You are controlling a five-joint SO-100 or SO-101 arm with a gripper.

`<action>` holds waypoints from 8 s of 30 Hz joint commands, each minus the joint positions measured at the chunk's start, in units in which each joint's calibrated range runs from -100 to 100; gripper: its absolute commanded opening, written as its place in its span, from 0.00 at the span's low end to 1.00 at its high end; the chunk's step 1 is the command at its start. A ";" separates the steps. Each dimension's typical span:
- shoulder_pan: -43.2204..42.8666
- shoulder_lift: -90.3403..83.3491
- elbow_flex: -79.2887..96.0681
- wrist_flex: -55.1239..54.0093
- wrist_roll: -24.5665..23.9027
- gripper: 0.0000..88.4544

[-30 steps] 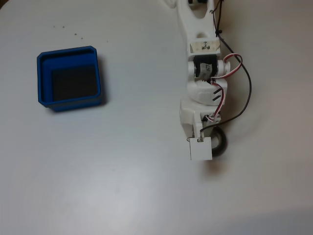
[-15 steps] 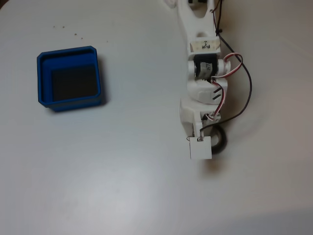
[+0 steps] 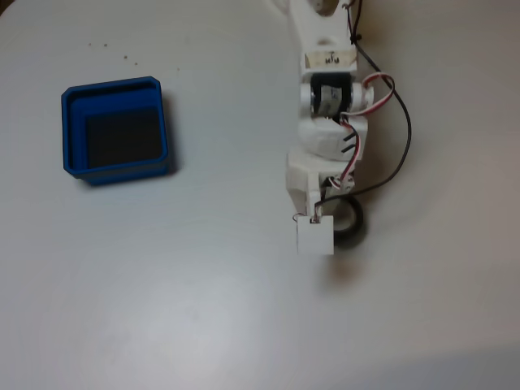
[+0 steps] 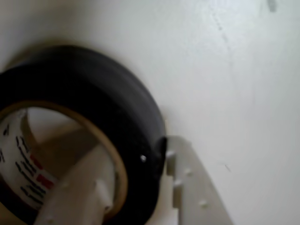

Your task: Pick the black tape roll and drop it in the blue box

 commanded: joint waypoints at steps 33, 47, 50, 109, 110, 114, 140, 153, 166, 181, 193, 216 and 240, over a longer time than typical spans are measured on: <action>45.71 -14.80 -3.32 0.24 0.36 0.01; 49.52 -14.80 -3.32 0.33 0.44 0.01; 50.98 -14.72 -3.05 0.49 0.44 0.01; 49.91 -3.01 -2.96 5.11 0.44 0.01; 49.91 -3.01 -2.96 5.03 0.44 0.01; 49.91 -1.93 -2.96 4.95 0.44 0.01; 49.32 -0.84 -3.05 4.86 0.53 0.16; 49.61 -1.34 -3.41 4.86 0.53 0.20; 50.10 -3.43 -3.59 4.86 0.53 0.20; 51.18 -9.54 -3.59 4.78 0.36 0.20; 51.27 -14.47 -3.50 4.86 0.36 0.20; 25.19 -27.18 -2.96 4.95 0.44 0.19; -1.29 -26.68 -2.78 5.19 0.27 0.19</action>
